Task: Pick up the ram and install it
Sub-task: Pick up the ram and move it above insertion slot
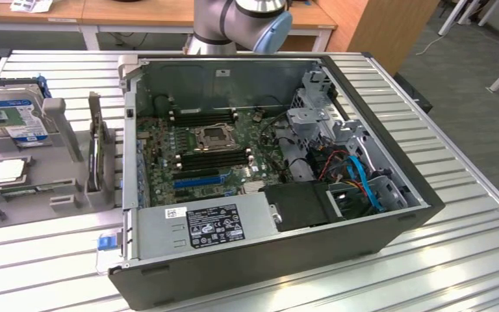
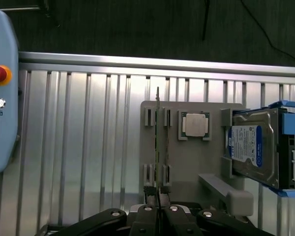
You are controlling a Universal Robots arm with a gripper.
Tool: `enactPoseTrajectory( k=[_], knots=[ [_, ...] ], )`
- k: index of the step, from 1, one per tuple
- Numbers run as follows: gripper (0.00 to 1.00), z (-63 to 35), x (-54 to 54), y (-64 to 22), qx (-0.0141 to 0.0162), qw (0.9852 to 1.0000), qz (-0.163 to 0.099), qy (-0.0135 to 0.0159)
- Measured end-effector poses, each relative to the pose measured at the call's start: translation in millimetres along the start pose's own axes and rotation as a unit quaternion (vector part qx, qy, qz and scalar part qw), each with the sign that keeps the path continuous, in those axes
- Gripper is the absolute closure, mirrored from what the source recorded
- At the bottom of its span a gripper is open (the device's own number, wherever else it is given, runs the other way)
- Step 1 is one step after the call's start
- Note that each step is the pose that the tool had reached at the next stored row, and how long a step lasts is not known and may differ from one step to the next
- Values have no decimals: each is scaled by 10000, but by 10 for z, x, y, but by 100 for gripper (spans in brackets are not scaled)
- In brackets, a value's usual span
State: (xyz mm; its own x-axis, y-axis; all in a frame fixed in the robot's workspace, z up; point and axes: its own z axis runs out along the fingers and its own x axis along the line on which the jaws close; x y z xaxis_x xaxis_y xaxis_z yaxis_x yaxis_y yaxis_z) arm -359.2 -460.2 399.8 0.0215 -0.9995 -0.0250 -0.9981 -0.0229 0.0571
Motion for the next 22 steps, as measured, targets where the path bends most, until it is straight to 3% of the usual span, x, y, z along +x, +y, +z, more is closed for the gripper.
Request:
enactPoseTrajectory(
  k=[13, 22],
  knots=[
    [88, -39, -1, 0, -1, 10000, 0, 1],
    [88, -45, 2, -113, 0, 10000, 0, 0]
  ],
)
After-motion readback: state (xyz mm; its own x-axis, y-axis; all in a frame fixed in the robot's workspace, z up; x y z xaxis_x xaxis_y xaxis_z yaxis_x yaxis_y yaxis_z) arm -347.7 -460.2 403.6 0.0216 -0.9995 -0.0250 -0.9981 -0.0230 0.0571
